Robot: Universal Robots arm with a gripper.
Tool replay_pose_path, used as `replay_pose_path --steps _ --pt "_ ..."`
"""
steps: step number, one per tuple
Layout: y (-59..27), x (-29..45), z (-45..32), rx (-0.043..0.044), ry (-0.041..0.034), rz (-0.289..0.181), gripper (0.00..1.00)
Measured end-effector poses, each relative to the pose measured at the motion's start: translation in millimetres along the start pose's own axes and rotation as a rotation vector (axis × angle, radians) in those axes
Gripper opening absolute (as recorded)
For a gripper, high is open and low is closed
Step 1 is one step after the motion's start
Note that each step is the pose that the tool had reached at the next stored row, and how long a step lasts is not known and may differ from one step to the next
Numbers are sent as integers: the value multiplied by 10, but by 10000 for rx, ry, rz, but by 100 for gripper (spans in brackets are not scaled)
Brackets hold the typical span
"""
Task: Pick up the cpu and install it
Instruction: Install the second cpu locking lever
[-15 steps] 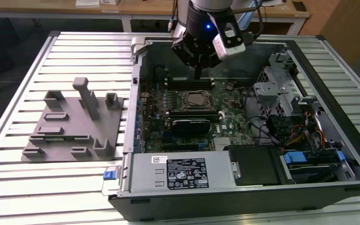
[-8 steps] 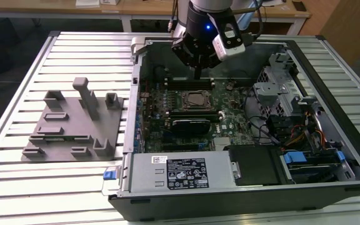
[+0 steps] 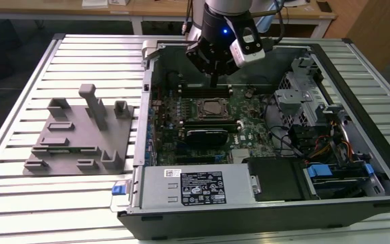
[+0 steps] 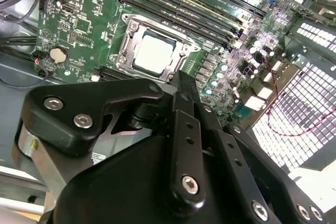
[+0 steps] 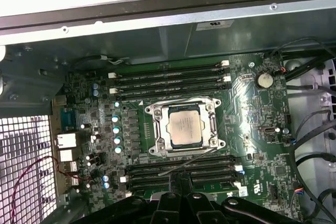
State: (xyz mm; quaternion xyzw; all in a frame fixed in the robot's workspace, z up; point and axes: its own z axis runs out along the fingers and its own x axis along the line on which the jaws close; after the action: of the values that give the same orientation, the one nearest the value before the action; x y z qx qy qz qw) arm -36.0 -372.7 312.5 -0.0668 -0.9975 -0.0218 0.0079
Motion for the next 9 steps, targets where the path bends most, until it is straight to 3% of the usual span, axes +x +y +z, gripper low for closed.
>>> replay_pose_path --steps 9 --pt "-2 -1 45 1 0 0 11"
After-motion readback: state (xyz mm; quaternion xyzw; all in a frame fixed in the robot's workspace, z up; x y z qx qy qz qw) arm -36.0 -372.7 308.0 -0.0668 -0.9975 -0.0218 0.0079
